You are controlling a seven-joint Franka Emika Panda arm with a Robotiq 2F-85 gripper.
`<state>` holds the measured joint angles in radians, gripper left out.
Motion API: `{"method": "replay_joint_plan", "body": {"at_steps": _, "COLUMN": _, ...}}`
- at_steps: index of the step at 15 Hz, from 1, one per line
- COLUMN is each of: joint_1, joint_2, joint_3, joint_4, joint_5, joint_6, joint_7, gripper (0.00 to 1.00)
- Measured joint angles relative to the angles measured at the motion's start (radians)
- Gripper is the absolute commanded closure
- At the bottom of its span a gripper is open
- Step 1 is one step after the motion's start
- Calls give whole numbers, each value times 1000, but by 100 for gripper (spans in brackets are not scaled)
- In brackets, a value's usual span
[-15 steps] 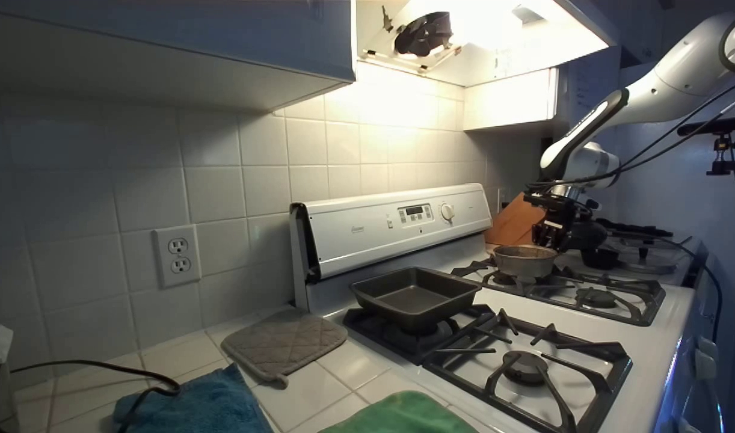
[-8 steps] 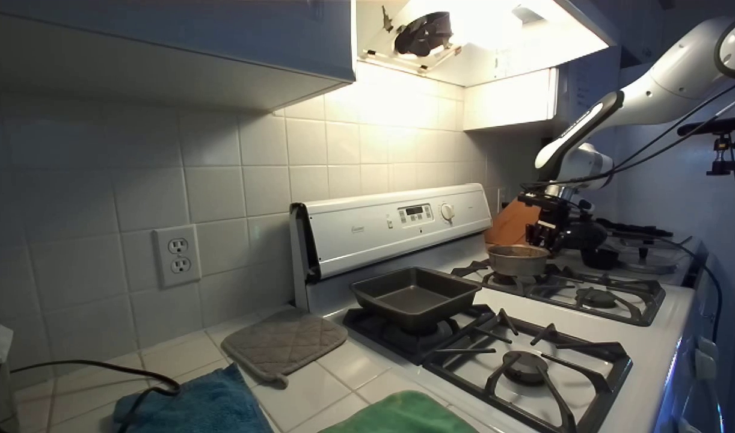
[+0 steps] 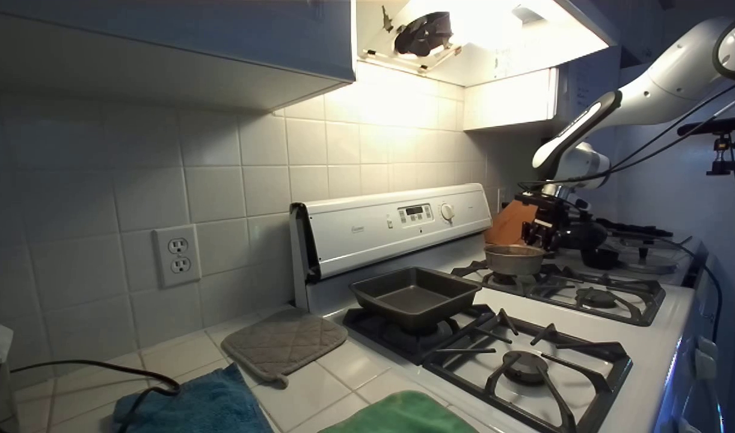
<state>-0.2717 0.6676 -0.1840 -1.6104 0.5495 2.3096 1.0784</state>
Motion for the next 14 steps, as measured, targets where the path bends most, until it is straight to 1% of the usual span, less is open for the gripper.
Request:
{"method": "replay_joint_plan", "body": {"at_steps": 2, "joint_1": 1, "joint_2": 0, "joint_3": 1, "joint_4": 3, "joint_5": 0, "joint_6": 2, "joint_7": 1, "gripper": 6}}
{"method": "replay_joint_plan", "body": {"at_steps": 3, "joint_1": 1, "joint_2": 0, "joint_3": 2, "joint_4": 4, "joint_5": 0, "joint_6": 3, "joint_7": 1, "gripper": 2}}
{"method": "replay_joint_plan", "body": {"at_steps": 4, "joint_1": 1, "joint_2": 0, "joint_3": 2, "joint_4": 5, "joint_5": 0, "joint_6": 3, "joint_7": 1, "gripper": 0}}
{"method": "replay_joint_plan", "body": {"at_steps": 7, "joint_1": 1, "joint_2": -4, "joint_3": 4, "joint_4": 5, "joint_5": 0, "joint_6": 3, "joint_7": -1, "gripper": 0}}
{"method": "replay_joint_plan", "body": {"at_steps": 10, "joint_1": 2, "joint_2": -28, "joint_3": 8, "joint_4": -4, "joint_5": -5, "joint_6": 3, "joint_7": -30, "gripper": 0}}
{"method": "replay_joint_plan", "body": {"at_steps": 12, "joint_1": 4, "joint_2": -57, "joint_3": 11, "joint_4": -24, "joint_5": -7, "joint_6": 0, "joint_7": -70, "gripper": 0}}
{"method": "replay_joint_plan", "body": {"at_steps": 14, "joint_1": 5, "joint_2": -95, "joint_3": 17, "joint_4": -55, "joint_5": -18, "joint_6": -15, "joint_7": -148, "gripper": 0}}
